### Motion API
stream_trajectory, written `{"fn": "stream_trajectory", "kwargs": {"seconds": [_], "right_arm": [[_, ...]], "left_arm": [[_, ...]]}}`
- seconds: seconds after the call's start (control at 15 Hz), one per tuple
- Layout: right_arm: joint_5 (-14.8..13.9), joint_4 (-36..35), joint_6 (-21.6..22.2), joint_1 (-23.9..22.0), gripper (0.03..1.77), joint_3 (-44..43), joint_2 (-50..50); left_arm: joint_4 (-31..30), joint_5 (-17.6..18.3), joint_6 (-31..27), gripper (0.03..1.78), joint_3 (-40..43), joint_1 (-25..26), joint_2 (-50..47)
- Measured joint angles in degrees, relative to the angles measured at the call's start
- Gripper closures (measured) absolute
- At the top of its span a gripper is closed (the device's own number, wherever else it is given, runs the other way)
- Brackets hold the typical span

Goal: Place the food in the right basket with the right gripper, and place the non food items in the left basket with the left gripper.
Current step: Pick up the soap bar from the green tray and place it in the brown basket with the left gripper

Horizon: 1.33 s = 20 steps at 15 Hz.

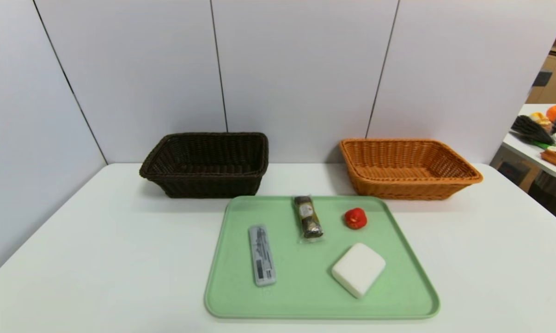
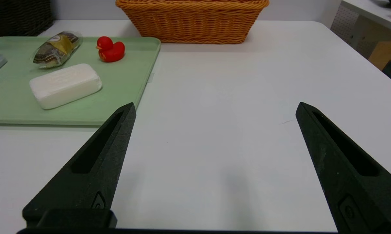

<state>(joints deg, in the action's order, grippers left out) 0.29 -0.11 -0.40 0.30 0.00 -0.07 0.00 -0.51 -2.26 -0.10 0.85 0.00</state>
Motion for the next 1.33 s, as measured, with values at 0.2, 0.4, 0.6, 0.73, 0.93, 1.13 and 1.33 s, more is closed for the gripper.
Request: {"fn": "stream_trajectory", "kwargs": {"seconds": [0.2, 0.4, 0.6, 0.73, 0.93, 1.13, 1.33], "right_arm": [[-0.1, 0.0, 0.1, 0.0, 0.1, 0.0, 0.0], [-0.1, -0.1, 0.3, 0.0, 0.1, 0.0, 0.0], [-0.1, -0.1, 0.2, 0.0, 0.1, 0.0, 0.0], [-0.1, -0.1, 0.3, 0.0, 0.1, 0.0, 0.0], [-0.1, -0.1, 0.6, 0.0, 0.1, 0.0, 0.0], [-0.1, -0.2, 0.8, 0.0, 0.1, 0.0, 0.0], [-0.1, -0.1, 0.8, 0.0, 0.1, 0.0, 0.0]], "left_arm": [[0.0, 0.2, -0.5, 0.12, 0.0, 0.0, 0.0], [0.0, 0.5, 0.0, 0.12, 0.0, 0.0, 0.0], [0.0, 0.5, 0.0, 0.12, 0.0, 0.0, 0.0], [0.0, 0.5, 0.0, 0.12, 0.0, 0.0, 0.0], [0.0, 0.5, 0.7, 0.12, 0.0, 0.0, 0.0], [0.1, -0.2, 1.2, 0.12, 0.0, 0.0, 0.0], [0.1, -1.2, 2.0, 0.12, 0.0, 0.0, 0.0]]}}
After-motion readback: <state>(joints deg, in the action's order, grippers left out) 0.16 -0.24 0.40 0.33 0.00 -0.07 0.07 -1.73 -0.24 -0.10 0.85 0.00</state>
